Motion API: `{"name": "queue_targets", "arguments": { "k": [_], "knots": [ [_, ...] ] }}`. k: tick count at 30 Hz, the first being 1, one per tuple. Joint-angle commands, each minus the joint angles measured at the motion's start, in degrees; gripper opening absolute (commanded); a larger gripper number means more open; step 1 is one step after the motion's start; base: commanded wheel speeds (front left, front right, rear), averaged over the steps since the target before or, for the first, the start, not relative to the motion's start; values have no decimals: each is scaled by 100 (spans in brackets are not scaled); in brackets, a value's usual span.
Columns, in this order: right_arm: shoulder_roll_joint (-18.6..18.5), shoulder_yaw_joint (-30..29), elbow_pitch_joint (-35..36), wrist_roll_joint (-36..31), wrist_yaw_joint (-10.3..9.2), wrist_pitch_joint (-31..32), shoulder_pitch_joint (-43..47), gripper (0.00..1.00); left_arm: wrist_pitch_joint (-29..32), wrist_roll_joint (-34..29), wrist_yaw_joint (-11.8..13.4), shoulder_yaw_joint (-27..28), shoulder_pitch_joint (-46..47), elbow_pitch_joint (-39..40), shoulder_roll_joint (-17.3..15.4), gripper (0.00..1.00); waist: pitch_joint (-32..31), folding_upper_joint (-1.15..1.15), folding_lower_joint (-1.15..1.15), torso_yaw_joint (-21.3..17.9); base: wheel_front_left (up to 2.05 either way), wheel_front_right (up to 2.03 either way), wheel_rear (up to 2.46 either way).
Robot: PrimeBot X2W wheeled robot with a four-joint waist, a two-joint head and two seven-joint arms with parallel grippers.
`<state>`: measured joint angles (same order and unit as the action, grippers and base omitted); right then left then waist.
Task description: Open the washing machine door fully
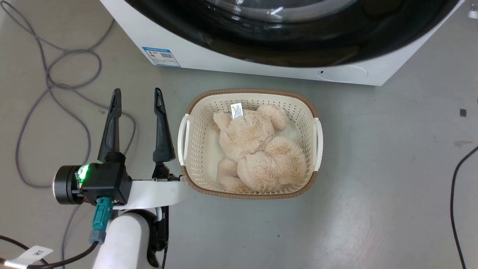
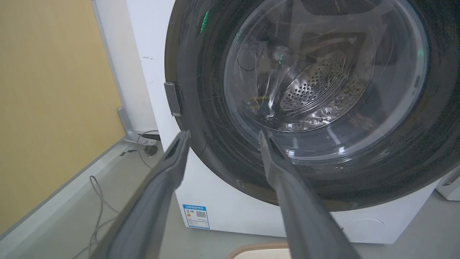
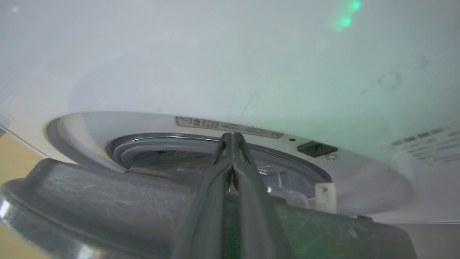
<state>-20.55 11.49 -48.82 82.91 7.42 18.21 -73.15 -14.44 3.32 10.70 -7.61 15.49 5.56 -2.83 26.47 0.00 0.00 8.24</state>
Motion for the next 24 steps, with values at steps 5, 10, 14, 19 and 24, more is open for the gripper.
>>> {"name": "queue_targets", "arguments": {
  "k": [5, 10, 14, 19, 24],
  "knots": [
    [81, 259, 92, 176, 7, 383, 199, 0, -56, 19, 24, 35, -2, -19, -5, 100, -207, 0, 0, -59, 0, 0, 0],
    [62, 365, 356, 314, 7, 726, 670, 0, -56, -18, -13, 100, -145, -65, -5, 100, -466, 0, 0, -154, 0, 0, 0],
    [42, 445, 620, 425, 7, 963, 1146, 0, -56, -42, -55, 142, -282, -117, -5, 100, -711, 0, 0, -231, 0, 0, 0],
    [71, 542, 1010, 569, 7, 1199, 1808, 0, -56, -78, -101, 190, -473, -162, -5, 100, -1003, 0, 0, -324, 0, 0, 0],
    [107, 611, 1477, 699, 7, 1350, 2456, 0, -56, -113, -156, 235, -650, -214, -5, 100, -1248, 0, 0, -380, 0, 0, 0]
  ]
}}
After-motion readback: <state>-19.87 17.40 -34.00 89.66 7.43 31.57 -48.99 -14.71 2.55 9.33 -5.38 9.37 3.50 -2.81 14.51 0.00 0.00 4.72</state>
